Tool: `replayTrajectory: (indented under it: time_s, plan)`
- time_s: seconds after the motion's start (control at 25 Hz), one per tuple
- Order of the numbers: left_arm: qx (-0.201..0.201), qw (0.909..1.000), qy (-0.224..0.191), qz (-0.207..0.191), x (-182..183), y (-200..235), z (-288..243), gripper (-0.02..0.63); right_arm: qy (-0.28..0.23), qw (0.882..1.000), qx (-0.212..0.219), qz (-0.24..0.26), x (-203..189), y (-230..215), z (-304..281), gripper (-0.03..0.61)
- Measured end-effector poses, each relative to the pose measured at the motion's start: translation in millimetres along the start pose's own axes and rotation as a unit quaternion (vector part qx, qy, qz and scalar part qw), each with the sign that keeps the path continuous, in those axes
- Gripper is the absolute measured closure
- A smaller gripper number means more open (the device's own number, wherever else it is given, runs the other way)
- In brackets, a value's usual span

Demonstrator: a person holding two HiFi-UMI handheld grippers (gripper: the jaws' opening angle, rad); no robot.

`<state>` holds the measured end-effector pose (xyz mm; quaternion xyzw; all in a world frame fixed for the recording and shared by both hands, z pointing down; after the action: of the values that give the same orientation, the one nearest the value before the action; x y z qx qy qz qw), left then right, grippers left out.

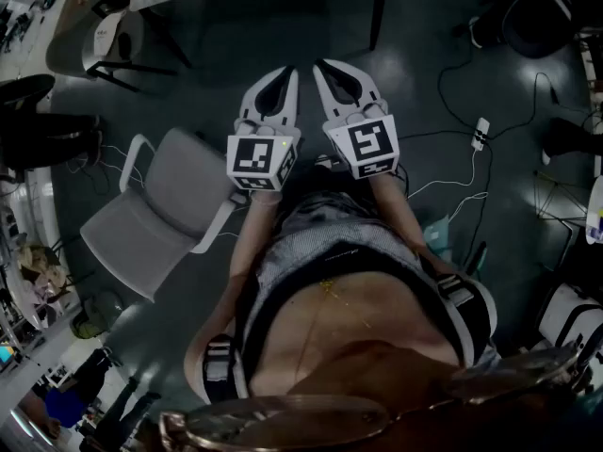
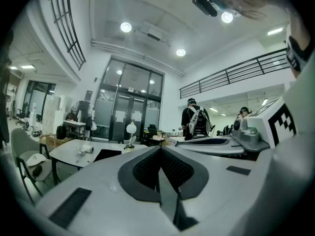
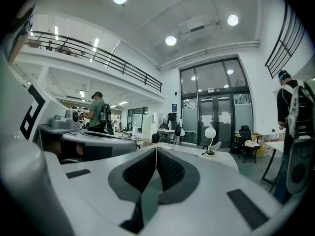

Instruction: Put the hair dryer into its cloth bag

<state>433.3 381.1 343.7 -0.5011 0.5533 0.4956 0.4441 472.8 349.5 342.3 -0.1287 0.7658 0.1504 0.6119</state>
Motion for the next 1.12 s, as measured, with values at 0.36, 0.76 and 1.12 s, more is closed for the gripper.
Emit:
replayTrajectory:
  time_s: [0.36,0.76,1.12]
  plan:
    - [0.003,1.0,0.001,0.005,1,3,-4,0.607,-0.012,1.0,0.009,-0.022,1,-4,0,0.515]
    - [0.013,0.9994,-0.024,0.021,4,41,-7,0.607,-0.003,0.999,-0.011,-0.032,-2,-11,-28,0.515]
    - [0.001,0.9993,-0.034,0.015,14,125,-44,0.607,-0.004,0.999,-0.013,-0.039,15,-10,-112,0.515]
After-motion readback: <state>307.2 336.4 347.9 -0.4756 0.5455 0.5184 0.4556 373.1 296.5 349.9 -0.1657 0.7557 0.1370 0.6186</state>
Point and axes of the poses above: the fingertips, and each gripper's own axes: z backward along the fingers, y to its left, x out of its top, the point moved 1 cm from there along z, backward along the fingers, and after that the axes turned 3 degrees about y, right-handed, at the moved point
